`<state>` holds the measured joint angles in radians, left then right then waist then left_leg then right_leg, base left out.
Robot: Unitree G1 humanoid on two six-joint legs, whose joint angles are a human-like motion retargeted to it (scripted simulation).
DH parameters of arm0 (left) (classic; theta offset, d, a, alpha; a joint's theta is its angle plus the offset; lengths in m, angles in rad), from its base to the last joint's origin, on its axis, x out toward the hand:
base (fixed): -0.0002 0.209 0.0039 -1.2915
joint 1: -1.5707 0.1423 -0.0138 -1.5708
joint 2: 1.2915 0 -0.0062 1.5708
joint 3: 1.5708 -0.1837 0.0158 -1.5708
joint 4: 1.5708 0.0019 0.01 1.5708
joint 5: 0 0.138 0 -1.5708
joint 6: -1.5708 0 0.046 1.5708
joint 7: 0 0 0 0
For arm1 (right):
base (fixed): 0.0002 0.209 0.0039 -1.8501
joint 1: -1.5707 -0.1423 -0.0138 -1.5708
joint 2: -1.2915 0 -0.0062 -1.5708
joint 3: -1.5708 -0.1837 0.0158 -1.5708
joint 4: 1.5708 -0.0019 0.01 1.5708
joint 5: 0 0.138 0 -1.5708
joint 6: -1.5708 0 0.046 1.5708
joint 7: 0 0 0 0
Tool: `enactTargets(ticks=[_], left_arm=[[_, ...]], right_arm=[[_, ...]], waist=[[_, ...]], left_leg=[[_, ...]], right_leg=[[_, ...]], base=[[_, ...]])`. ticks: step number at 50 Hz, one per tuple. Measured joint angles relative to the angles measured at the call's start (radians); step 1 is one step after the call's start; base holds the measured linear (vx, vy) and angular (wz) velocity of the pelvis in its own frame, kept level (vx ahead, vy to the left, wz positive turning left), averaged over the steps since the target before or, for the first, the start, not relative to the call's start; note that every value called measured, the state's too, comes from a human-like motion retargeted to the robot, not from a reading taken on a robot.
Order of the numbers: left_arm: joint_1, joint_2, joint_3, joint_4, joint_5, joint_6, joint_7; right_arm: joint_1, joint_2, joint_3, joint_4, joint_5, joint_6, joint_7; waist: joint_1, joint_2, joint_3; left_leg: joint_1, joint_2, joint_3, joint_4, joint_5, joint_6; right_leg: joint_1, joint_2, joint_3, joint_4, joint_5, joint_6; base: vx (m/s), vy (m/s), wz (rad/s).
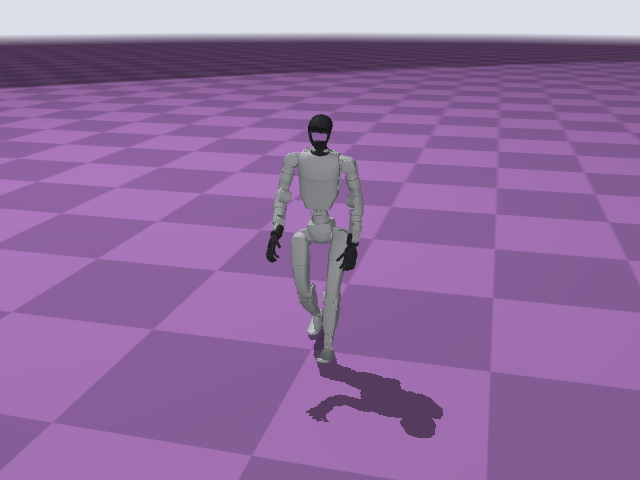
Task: Sport exercise
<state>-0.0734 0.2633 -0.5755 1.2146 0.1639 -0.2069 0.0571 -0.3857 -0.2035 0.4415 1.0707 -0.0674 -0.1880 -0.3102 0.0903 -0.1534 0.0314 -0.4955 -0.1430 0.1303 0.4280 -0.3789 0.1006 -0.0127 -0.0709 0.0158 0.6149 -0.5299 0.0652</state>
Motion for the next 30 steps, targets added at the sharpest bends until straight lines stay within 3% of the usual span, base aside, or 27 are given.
enactTargets(ticks=[3,7,10,15,20,27,30], left_arm=[[-0.034,-0.007,-0.023,-0.002,-0.013,0.001,0.007],[-0.088,-0.011,-0.038,-0.029,-0.046,0.003,0.023],[-0.138,-0.006,-0.038,-0.062,-0.073,0.001,0.038],[-0.226,0.012,-0.017,-0.122,-0.122,-0.003,0.069],[-0.299,0.025,0.022,-0.187,-0.160,0.001,0.089],[-0.327,0.025,0.032,-0.233,-0.138,-0.023,0.095],[-0.305,0.019,0.028,-0.230,-0.123,-0.032,0.092]], right_arm=[[0.030,0.019,0.012,0.037,0.010,0.010,0.034],[0.078,0.039,0.031,0.100,0.030,0.029,0.087],[0.106,0.045,0.036,0.138,0.031,0.043,0.113],[0.148,0.034,0.018,0.176,0.025,0.056,0.124],[0.178,0.013,-0.018,0.195,0.024,0.064,0.130],[0.231,0.004,-0.057,0.222,0.036,0.066,0.131],[0.248,0.006,-0.062,0.232,0.033,0.064,0.130]], waist=[[-0.007,-0.039,-0.009],[-0.018,-0.085,-0.008],[-0.029,-0.098,0.003],[-0.054,-0.077,0.033],[-0.081,-0.017,0.070],[-0.085,0.053,0.073],[-0.077,0.064,0.063]], left_leg=[[0.030,-0.053,0.002,0.048,0.007,0.029],[0.105,-0.126,-0.001,0.061,-0.019,0.073],[0.187,-0.155,-0.008,0.029,-0.047,0.094],[0.363,-0.155,-0.040,-0.084,-0.073,0.090],[0.551,-0.115,-0.086,-0.237,-0.060,0.060],[0.682,-0.042,-0.129,-0.291,-0.075,0.020],[0.698,-0.030,-0.150,-0.220,-0.112,0.005]], right_leg=[[-0.011,-0.052,0.013,0.149,0.052,0.048],[-0.090,-0.121,0.029,0.438,0.273,0.131],[-0.183,-0.165,0.026,0.641,0.384,0.141],[-0.351,-0.221,-0.018,0.765,0.271,0.063],[-0.472,-0.188,-0.088,0.560,0.161,0.025],[-0.485,-0.031,-0.095,-0.069,0.234,0.084],[-0.468,0.006,-0.077,-0.164,0.254,0.087]], base=[[0.02,0.03,0.13],[0.01,0.02,0.06],[0.00,0.05,0.02],[0.00,0.02,-0.03],[-0.02,0.00,0.12],[-0.02,0.00,0.11],[0.00,0.00,0.00]])
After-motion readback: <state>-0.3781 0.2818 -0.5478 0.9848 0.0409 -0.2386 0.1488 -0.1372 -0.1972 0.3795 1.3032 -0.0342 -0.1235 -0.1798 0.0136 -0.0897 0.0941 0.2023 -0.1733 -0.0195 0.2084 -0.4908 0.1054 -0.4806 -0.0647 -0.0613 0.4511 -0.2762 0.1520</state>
